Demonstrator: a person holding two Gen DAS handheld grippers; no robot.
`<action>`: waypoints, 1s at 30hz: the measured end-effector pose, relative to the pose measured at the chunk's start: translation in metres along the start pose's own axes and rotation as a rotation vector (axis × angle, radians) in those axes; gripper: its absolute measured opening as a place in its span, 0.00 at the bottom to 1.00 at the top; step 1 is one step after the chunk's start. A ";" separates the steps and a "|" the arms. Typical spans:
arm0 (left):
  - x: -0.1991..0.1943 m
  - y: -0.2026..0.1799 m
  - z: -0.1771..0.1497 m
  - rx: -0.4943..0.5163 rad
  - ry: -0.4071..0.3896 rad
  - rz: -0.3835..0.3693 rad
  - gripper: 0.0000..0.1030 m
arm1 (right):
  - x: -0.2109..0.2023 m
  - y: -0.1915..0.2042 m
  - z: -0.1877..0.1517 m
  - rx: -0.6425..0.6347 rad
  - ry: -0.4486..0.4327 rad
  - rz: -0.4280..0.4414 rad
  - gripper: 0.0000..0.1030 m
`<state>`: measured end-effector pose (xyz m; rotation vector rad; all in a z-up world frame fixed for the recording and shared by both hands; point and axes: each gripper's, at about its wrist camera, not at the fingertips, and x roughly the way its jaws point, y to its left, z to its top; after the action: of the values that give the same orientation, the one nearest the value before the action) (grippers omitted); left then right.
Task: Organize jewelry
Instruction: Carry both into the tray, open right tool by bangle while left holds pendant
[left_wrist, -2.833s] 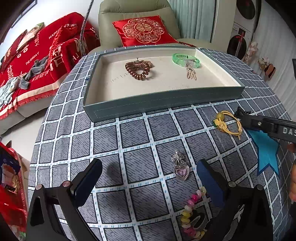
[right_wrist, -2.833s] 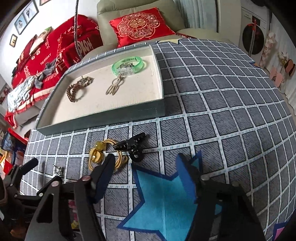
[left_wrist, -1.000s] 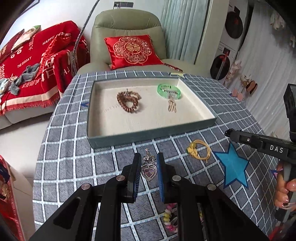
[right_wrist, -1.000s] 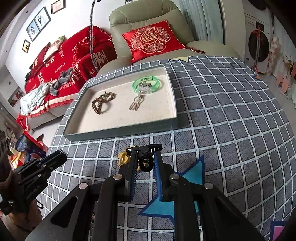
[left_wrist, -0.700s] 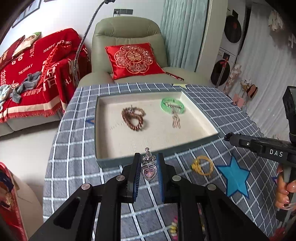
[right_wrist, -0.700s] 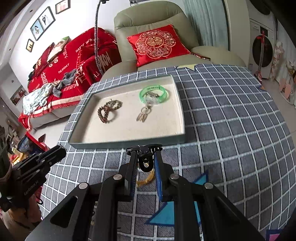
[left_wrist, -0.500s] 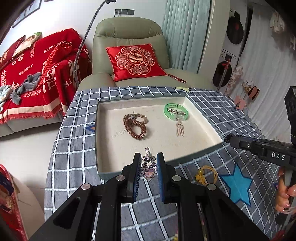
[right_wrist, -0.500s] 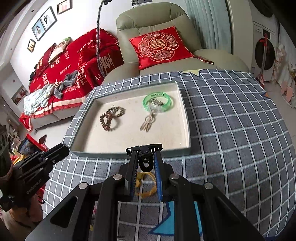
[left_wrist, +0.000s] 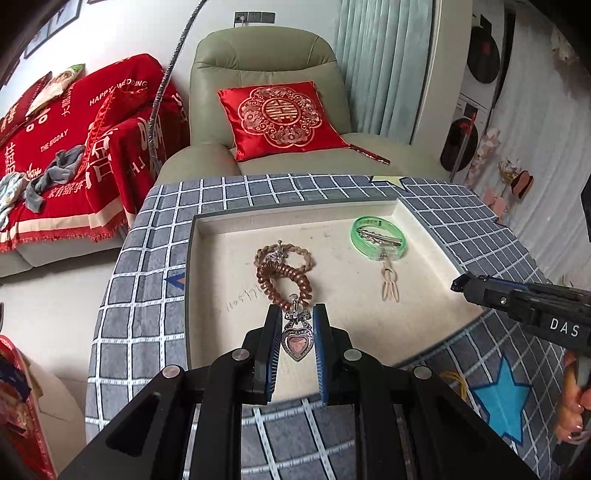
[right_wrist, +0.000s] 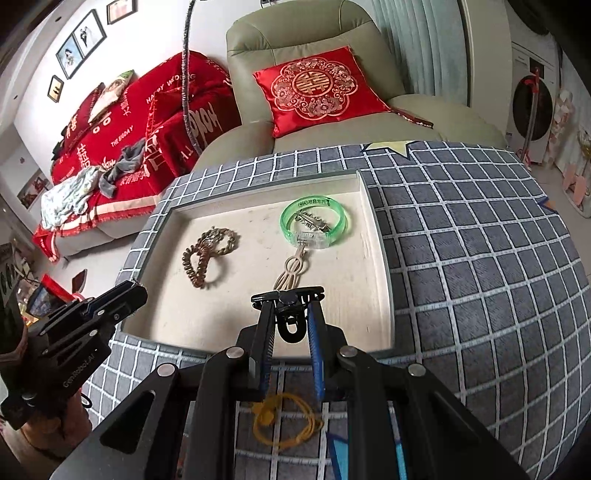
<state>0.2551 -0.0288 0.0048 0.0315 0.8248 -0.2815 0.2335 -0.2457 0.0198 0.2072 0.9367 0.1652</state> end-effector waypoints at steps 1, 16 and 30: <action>0.003 0.000 0.001 0.003 0.000 0.003 0.31 | 0.003 0.000 0.001 0.000 0.002 0.000 0.19; 0.046 0.005 0.010 -0.005 0.068 0.011 0.31 | 0.044 -0.010 0.018 0.009 0.046 -0.029 0.19; 0.079 0.000 0.015 0.031 0.129 0.063 0.31 | 0.091 -0.012 0.033 0.017 0.075 -0.090 0.19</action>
<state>0.3168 -0.0496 -0.0426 0.1051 0.9456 -0.2346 0.3137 -0.2400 -0.0350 0.1753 1.0205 0.0826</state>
